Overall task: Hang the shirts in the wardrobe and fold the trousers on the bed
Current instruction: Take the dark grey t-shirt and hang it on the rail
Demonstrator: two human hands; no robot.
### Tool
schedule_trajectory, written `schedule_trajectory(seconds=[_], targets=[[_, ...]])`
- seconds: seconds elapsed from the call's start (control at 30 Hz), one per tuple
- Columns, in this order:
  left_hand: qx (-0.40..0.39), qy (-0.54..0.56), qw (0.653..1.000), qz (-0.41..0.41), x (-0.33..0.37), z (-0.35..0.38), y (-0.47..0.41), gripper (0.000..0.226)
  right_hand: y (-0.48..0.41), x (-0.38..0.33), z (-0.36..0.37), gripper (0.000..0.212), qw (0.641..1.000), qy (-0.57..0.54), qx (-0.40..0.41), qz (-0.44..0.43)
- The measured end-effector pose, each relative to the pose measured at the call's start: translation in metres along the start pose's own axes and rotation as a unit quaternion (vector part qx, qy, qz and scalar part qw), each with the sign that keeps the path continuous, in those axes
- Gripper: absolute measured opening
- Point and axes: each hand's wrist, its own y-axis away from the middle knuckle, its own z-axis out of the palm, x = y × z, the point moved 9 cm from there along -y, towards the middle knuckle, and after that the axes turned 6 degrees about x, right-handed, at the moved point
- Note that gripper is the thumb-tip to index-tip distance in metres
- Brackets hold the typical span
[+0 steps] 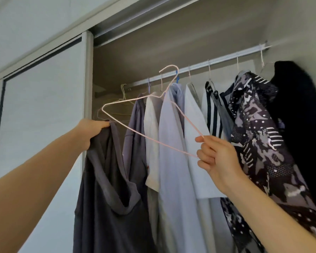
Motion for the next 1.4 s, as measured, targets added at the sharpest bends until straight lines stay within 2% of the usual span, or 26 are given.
schedule_trajectory(seconds=[0.07,0.2,0.37,0.53,0.6,0.67,0.77,0.87,1.0,1.13,1.27,1.4], targets=[[-0.005,-0.010,1.000,0.014,0.005,0.001,0.003,0.036,0.003,0.005,-0.023,0.023,0.999,-0.030,0.015,0.003],[0.002,-0.043,0.999,0.025,0.005,-0.008,0.004,0.047,0.011,0.019,-0.054,0.024,0.998,-0.050,0.034,0.032],[-0.004,-0.076,0.997,0.030,0.000,-0.016,-0.003,0.039,0.013,0.037,-0.071,0.027,0.995,-0.071,0.030,0.070],[-0.006,-0.111,0.993,0.050,0.001,-0.022,-0.009,0.035,0.017,0.047,-0.073,0.027,0.996,-0.040,0.018,0.082],[-0.015,-0.150,0.985,0.086,0.006,-0.023,-0.009,0.035,0.017,0.045,-0.068,0.028,0.997,-0.023,0.015,0.070],[-0.034,-0.223,0.962,0.153,0.017,-0.020,-0.006,0.031,0.016,0.039,-0.062,0.029,0.998,-0.004,0.013,0.053],[-0.051,-0.332,0.908,0.249,0.026,-0.011,0.001,0.026,0.015,0.031,-0.057,0.029,0.999,0.035,0.011,0.029],[-0.050,-0.382,0.868,0.313,0.026,-0.003,0.005,0.025,0.018,0.033,-0.047,0.029,0.997,0.068,0.000,0.022],[-0.081,-0.344,0.870,0.344,0.024,0.012,0.012,0.019,0.022,0.039,-0.026,0.028,0.997,0.066,-0.020,0.026],[-0.077,-0.263,0.894,0.355,0.027,0.012,0.014,0.014,0.022,0.039,-0.017,0.028,0.997,0.071,-0.030,0.031],[-0.098,-0.180,0.913,0.353,0.029,0.014,0.024,0.023,0.024,0.042,-0.009,0.029,0.993,0.089,-0.052,0.051],[-0.110,-0.134,0.913,0.370,0.033,0.023,0.038,0.020,0.026,0.050,0.002,0.029,0.990,0.100,-0.070,0.068]])
